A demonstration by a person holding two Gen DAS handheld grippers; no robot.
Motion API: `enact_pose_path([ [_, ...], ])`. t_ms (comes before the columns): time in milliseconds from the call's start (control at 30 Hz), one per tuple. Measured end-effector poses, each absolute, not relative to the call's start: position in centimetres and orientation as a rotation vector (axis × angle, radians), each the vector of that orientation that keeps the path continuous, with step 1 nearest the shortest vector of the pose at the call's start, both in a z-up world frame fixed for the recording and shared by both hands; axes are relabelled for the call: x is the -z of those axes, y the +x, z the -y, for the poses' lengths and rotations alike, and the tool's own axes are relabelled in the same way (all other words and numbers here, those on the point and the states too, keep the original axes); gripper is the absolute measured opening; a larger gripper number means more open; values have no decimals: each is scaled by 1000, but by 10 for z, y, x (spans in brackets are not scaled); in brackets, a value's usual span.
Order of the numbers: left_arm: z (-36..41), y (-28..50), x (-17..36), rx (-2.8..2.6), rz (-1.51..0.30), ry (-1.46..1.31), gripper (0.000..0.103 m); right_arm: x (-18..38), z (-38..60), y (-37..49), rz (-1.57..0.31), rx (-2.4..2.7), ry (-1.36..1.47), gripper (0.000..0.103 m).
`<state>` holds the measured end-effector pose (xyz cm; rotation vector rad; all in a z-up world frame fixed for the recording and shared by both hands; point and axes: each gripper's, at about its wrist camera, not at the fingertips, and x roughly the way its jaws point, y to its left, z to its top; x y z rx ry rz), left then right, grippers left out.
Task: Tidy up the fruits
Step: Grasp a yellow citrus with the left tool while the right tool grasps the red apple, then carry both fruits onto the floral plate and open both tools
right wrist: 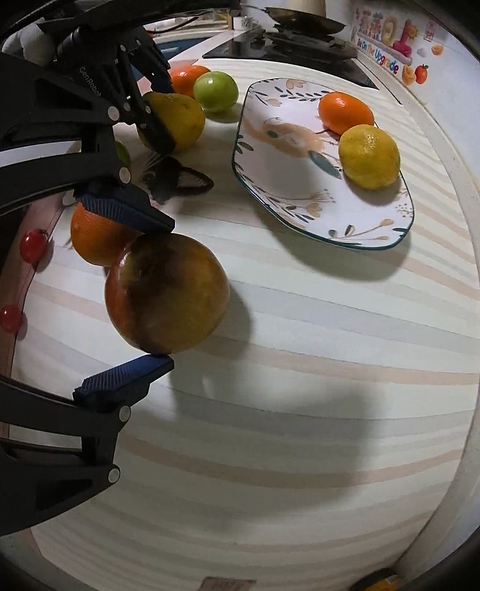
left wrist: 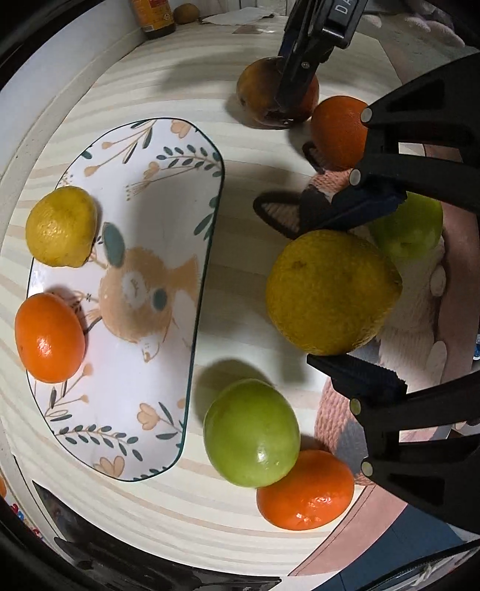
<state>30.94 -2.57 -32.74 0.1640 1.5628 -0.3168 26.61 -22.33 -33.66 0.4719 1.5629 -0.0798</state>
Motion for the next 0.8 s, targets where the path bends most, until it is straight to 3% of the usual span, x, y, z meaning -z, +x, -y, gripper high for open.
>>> enact_pose_path([
  [200,17,312,307,324,-1533,149,61,318,219,269,-1520,88,420,69],
  [500,-15,376,222,322,-1386,150,61,280,195,327,-1428,30,407,69],
  [800,-29,472,262,212,-1398,245,61,309,152,380,-1503,21,318,69],
])
